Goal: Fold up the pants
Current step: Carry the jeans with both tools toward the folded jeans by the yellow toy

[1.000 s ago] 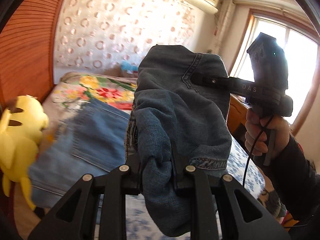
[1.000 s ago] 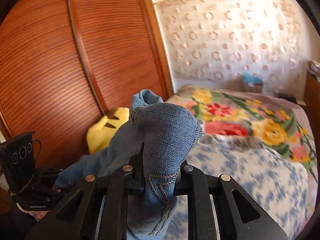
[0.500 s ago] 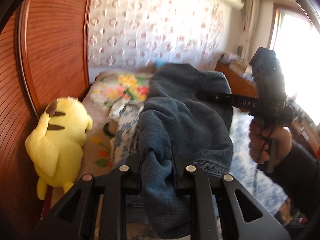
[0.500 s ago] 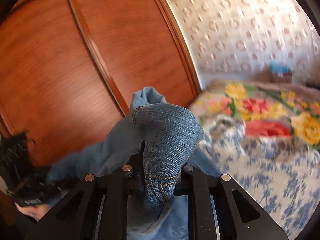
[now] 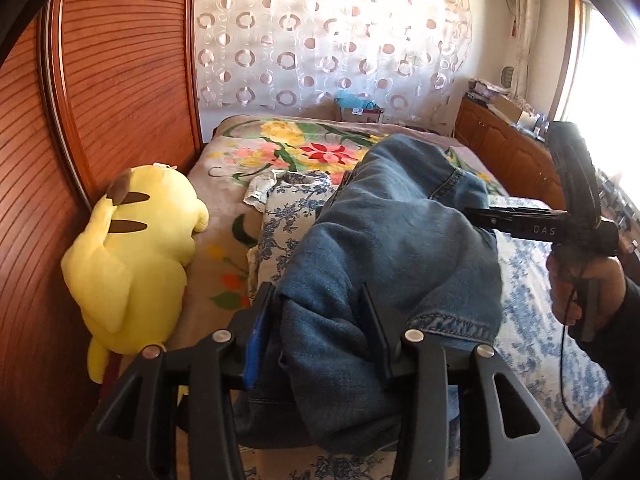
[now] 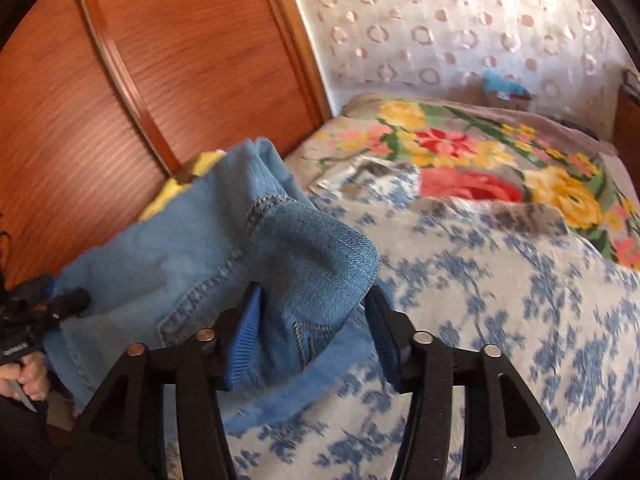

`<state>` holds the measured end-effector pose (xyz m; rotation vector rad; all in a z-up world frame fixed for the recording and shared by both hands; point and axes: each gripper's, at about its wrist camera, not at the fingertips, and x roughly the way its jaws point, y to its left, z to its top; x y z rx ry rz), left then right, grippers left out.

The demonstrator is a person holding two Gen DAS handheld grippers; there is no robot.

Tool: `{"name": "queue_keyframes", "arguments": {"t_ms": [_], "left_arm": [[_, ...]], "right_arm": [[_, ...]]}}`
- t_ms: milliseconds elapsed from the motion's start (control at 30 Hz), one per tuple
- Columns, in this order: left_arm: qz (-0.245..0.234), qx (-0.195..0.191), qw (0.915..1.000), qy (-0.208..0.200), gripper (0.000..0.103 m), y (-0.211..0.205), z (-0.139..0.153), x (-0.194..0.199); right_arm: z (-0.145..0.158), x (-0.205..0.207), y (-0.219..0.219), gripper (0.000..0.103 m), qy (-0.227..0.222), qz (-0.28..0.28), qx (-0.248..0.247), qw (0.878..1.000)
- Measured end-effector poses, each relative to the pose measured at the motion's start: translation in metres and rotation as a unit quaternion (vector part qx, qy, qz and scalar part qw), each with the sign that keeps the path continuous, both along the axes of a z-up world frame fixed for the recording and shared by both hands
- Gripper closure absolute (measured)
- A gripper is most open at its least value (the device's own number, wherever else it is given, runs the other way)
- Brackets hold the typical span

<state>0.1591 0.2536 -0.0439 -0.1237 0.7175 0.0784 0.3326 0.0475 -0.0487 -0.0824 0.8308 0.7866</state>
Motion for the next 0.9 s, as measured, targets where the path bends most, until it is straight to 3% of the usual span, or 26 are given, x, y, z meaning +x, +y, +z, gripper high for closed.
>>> {"name": "queue_keyframes", "arguments": {"t_ms": [200,367,533,900], "left_arm": [[0.012,0.011,0.9999,0.007,0.06,0.001,-0.011,0.002],[0.018,0.003,0.9998,0.001,0.06,0.004,-0.012,0.001],[0.024,0.001,0.9997,-0.004,0.06,0.006,-0.013,-0.003],[0.054,0.009,0.9985,-0.009,0.06,0.007,-0.014,-0.01]], "right_arm": [[-0.023,0.004,0.003,0.046,0.036,-0.01,0.008,0.999],[-0.031,0.017,0.007,0.041,0.07,-0.003,0.046,0.996],[-0.022,0.023,0.026,0.043,0.05,0.015,0.038,0.998],[-0.031,0.045,0.063,0.043,0.065,0.048,0.047,0.996]]}}
